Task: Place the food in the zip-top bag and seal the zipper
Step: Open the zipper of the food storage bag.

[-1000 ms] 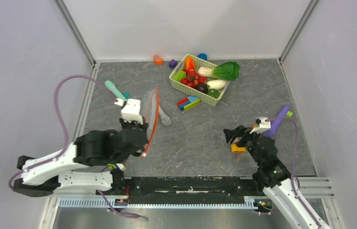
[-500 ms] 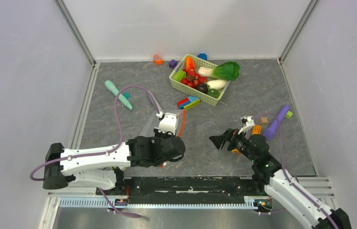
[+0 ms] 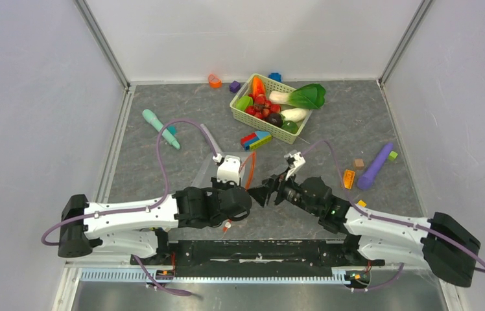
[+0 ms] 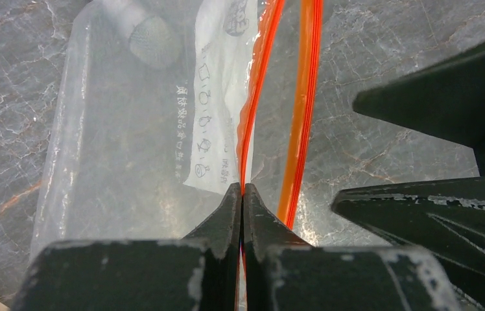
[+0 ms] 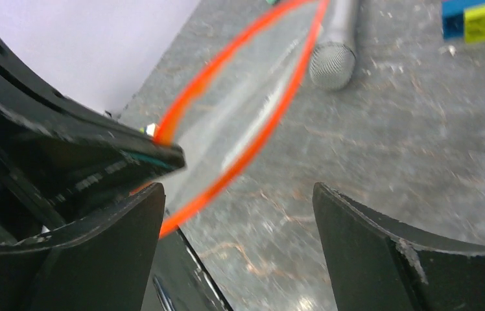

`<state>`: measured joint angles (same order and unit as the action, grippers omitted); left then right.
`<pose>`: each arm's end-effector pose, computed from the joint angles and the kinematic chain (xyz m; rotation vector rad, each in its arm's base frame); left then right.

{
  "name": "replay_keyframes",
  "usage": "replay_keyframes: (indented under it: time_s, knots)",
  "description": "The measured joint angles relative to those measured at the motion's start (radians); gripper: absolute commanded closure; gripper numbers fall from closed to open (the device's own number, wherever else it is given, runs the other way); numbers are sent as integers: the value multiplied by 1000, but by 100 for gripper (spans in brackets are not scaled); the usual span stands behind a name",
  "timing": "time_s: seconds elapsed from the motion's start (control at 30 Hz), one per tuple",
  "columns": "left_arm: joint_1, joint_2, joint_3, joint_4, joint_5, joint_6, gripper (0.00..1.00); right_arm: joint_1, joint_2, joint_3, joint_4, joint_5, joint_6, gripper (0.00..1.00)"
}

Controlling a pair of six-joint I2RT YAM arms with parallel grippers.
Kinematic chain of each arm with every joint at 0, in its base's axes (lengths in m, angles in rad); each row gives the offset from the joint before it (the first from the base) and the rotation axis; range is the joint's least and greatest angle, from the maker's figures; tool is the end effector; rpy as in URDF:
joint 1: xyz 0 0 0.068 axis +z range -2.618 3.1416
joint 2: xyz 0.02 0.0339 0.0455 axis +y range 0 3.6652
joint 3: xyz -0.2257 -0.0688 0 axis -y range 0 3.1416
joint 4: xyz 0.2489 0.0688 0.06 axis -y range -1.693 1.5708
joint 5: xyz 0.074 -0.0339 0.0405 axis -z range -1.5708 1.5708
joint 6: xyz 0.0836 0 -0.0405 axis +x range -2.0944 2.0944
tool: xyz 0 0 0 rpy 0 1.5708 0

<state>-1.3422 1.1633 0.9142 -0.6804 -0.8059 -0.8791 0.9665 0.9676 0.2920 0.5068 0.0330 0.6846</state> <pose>0.1189 -0.2449 0.2118 0.1969 2.1593 -0.2324 0.1608 0.2280 0.1641 -0.2397 1.8771 1.1525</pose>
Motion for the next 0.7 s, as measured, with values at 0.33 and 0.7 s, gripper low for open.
replay_keyframes:
  time_s: [0.33,0.7]
  knots:
    - [0,-104,-68,10,27,-6,98,101,210,182,14,218,46,21]
    - [0,-180,-98,16,17,-6,98,146,365,203,-54,254,48,66]
